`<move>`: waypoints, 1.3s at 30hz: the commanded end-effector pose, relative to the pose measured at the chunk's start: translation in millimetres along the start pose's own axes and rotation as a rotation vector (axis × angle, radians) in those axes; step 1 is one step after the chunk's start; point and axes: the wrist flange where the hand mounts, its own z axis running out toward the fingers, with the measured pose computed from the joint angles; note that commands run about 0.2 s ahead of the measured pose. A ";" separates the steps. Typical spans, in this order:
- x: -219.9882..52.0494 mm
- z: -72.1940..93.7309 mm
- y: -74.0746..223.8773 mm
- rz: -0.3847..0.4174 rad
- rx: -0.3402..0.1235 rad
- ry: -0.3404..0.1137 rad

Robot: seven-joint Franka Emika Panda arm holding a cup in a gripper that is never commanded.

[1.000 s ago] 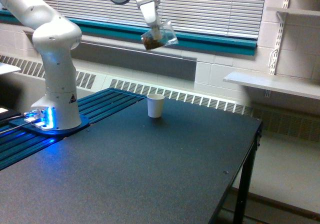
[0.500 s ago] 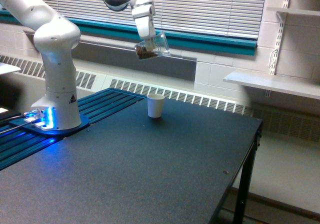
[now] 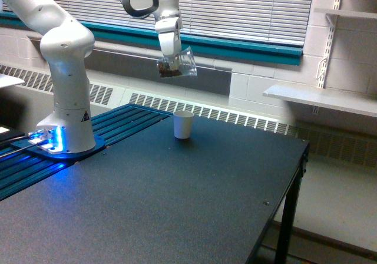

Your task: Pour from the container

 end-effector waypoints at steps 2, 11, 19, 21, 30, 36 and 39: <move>-11.7 18.5 1.0 -0.013 -0.010 -0.026; -26.6 34.3 -2.2 -0.007 -0.006 -0.064; -36.4 43.3 -2.1 0.006 -0.007 -0.085; -39.4 44.8 -2.0 0.004 -0.008 -0.090; -55.4 53.0 -0.1 0.008 -0.015 -0.120; -67.0 60.4 4.2 0.019 -0.023 -0.142; -73.0 62.8 5.0 0.023 -0.023 -0.155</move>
